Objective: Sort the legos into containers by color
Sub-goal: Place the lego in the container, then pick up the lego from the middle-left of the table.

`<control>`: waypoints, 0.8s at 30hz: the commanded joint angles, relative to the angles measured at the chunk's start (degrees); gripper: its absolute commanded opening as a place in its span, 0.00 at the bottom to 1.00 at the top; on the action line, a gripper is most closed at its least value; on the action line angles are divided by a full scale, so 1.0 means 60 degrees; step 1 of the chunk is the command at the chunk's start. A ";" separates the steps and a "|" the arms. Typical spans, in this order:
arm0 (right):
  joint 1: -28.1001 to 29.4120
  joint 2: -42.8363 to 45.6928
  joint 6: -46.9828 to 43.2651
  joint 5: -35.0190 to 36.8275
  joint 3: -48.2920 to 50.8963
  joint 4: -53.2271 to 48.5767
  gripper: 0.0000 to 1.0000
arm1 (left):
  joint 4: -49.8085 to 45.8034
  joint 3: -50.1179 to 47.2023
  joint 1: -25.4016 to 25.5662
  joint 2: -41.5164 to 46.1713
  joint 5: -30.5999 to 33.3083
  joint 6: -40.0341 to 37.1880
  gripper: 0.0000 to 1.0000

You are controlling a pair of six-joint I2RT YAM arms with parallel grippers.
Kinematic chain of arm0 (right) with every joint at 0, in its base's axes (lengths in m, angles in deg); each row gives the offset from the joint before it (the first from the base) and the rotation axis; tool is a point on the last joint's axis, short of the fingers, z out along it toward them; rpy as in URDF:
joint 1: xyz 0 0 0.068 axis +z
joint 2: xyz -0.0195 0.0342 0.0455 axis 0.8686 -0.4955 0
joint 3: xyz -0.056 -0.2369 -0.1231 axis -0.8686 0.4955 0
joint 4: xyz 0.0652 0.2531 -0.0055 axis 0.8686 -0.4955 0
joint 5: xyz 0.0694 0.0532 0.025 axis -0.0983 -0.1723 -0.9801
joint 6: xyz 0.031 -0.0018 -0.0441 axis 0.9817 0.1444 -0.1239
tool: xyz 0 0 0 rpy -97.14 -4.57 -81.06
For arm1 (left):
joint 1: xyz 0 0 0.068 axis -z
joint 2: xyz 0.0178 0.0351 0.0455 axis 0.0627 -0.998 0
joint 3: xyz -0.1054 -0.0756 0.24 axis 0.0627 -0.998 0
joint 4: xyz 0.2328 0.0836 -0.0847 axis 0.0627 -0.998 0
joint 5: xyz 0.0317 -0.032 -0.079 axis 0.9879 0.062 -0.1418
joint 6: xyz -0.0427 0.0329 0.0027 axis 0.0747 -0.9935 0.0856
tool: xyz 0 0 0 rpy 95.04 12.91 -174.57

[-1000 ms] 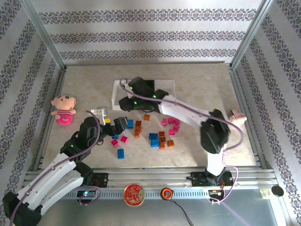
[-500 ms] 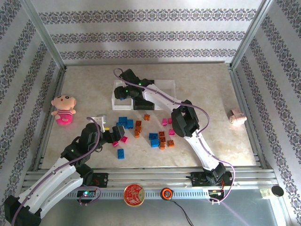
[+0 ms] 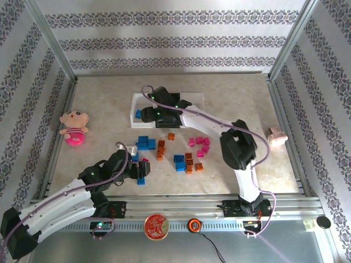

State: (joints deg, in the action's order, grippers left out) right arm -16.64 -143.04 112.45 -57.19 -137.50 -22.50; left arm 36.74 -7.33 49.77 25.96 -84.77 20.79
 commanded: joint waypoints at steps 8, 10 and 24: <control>0.0048 0.3600 -0.0287 0.0459 0.4734 0.1569 0.66 | -0.0726 0.0581 0.1210 -0.2262 0.0812 0.0266 0.71; 0.0067 0.4207 -0.0286 0.0553 0.5318 0.1676 0.66 | -0.0614 0.0560 0.1211 -0.2659 0.0627 0.0311 0.71; -0.0033 0.6451 -0.0119 0.0912 0.7087 0.2067 0.66 | 0.0106 0.0637 0.1184 -0.4729 -0.0148 0.0102 0.61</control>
State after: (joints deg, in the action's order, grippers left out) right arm -16.66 -105.91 111.82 -53.26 -96.12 -11.57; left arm 35.34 -4.93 56.15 -0.14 -83.33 22.43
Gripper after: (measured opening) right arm 0.663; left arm 0.605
